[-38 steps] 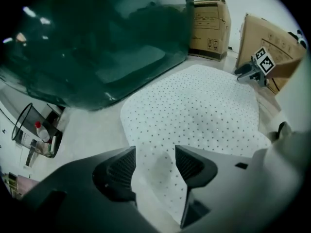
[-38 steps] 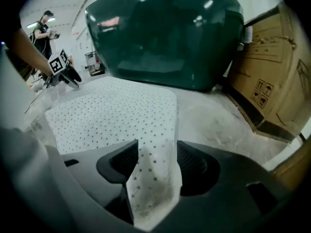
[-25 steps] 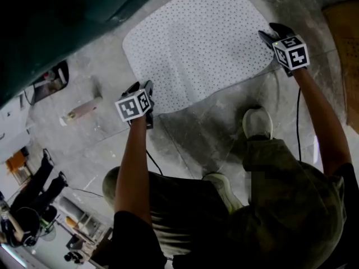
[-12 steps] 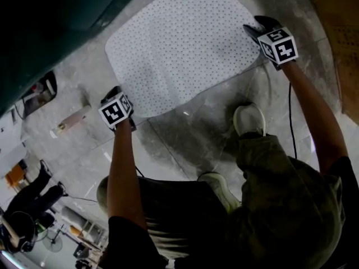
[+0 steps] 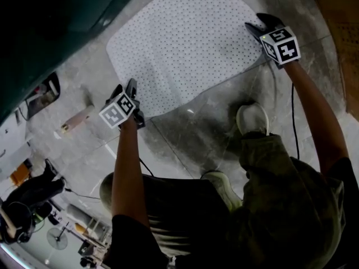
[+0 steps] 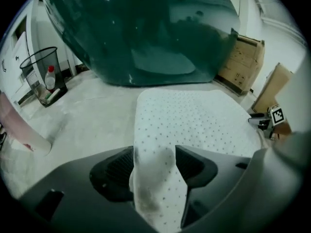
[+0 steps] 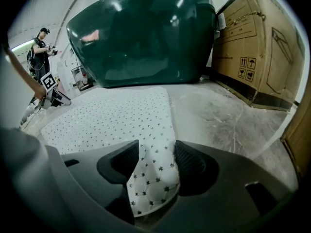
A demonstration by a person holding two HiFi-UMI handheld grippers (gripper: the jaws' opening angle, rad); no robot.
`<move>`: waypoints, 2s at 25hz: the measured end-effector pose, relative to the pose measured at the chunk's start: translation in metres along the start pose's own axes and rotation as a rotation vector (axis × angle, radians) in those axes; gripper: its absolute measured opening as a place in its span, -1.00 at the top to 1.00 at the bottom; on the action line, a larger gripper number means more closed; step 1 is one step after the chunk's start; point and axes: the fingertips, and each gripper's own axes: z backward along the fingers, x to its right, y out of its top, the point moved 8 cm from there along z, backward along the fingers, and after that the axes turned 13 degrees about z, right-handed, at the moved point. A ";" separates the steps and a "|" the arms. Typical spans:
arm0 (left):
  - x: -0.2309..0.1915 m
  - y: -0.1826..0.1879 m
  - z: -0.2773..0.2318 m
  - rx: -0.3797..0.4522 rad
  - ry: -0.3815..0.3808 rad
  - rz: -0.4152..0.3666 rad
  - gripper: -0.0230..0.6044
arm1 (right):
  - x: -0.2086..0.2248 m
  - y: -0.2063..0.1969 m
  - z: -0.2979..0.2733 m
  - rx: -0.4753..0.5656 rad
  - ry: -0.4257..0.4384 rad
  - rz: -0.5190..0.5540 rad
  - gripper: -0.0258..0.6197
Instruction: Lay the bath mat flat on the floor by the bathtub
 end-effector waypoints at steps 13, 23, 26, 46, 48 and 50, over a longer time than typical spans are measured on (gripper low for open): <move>-0.006 0.007 -0.002 -0.078 0.152 -0.146 0.62 | 0.001 -0.002 0.000 0.021 -0.011 -0.051 0.17; -0.007 0.013 0.000 -0.055 0.290 -0.211 0.37 | 0.004 -0.006 0.001 0.035 0.002 -0.069 0.17; 0.004 0.018 0.007 0.003 0.266 -0.269 0.37 | 0.004 -0.009 0.007 0.053 0.004 -0.116 0.17; 0.163 -0.033 -0.008 -0.095 -0.229 -0.476 0.41 | -0.182 0.048 -0.018 0.018 0.316 0.489 0.50; 0.151 -0.036 -0.011 -0.121 -0.218 -0.433 0.41 | -0.185 0.048 -0.018 0.027 0.327 0.493 0.42; 0.142 -0.040 -0.015 -0.143 -0.210 -0.406 0.41 | -0.184 0.051 -0.015 0.058 0.353 0.459 0.28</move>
